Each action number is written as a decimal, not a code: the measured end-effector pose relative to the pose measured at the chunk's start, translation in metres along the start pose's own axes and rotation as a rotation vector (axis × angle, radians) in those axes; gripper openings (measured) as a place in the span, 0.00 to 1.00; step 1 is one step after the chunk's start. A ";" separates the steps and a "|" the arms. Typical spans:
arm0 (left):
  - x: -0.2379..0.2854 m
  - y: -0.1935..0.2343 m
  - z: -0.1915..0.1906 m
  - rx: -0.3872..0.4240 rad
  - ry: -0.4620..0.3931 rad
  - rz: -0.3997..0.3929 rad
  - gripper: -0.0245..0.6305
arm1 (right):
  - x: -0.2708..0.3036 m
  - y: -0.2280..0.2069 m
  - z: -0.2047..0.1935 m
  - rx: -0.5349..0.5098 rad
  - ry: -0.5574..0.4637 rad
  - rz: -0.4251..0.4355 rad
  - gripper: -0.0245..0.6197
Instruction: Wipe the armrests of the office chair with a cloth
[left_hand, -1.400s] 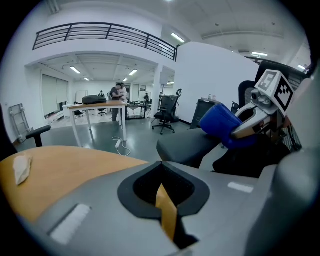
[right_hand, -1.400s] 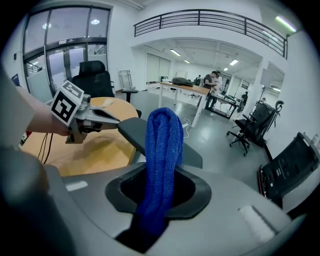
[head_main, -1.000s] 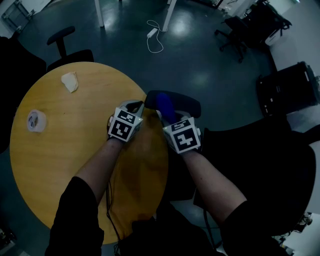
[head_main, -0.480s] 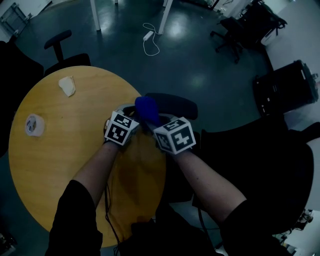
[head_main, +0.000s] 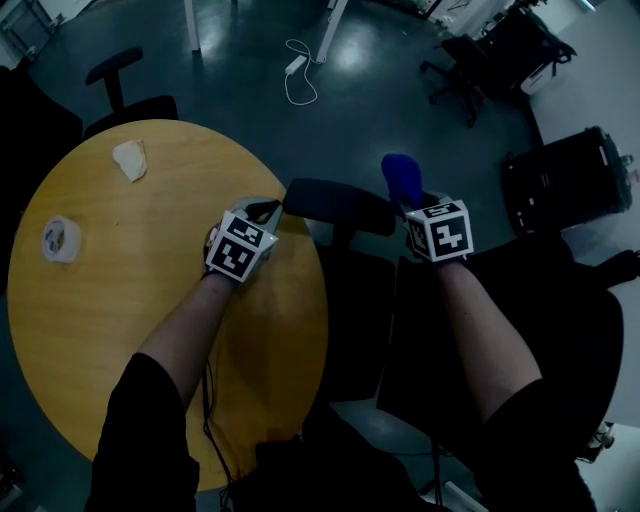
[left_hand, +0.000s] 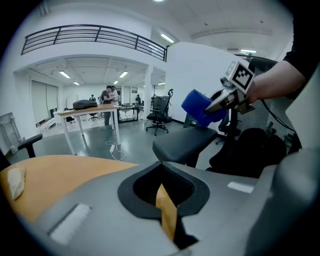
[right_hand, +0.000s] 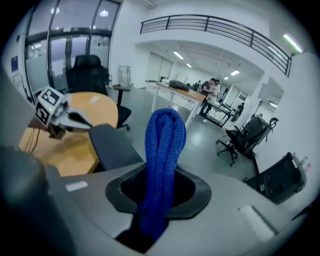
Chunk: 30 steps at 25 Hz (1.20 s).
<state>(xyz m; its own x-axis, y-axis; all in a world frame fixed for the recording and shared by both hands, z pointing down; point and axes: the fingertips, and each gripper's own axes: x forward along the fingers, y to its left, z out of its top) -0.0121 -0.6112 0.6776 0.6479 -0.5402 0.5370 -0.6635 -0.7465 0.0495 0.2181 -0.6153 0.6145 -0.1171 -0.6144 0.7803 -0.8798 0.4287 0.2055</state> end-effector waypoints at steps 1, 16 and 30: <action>0.000 -0.001 0.000 -0.007 -0.002 -0.001 0.06 | 0.006 -0.005 -0.008 -0.032 0.045 -0.014 0.19; 0.000 -0.006 0.001 -0.045 -0.016 -0.022 0.06 | 0.057 0.100 0.060 -0.249 0.013 0.160 0.19; -0.007 -0.007 -0.018 -0.173 -0.025 -0.015 0.06 | 0.056 0.219 0.104 -0.393 -0.107 0.366 0.19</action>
<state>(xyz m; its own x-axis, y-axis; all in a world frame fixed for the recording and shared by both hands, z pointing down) -0.0184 -0.5953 0.6891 0.6659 -0.5406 0.5142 -0.7067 -0.6779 0.2024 -0.0289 -0.6249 0.6415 -0.4476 -0.4341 0.7818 -0.5368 0.8297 0.1533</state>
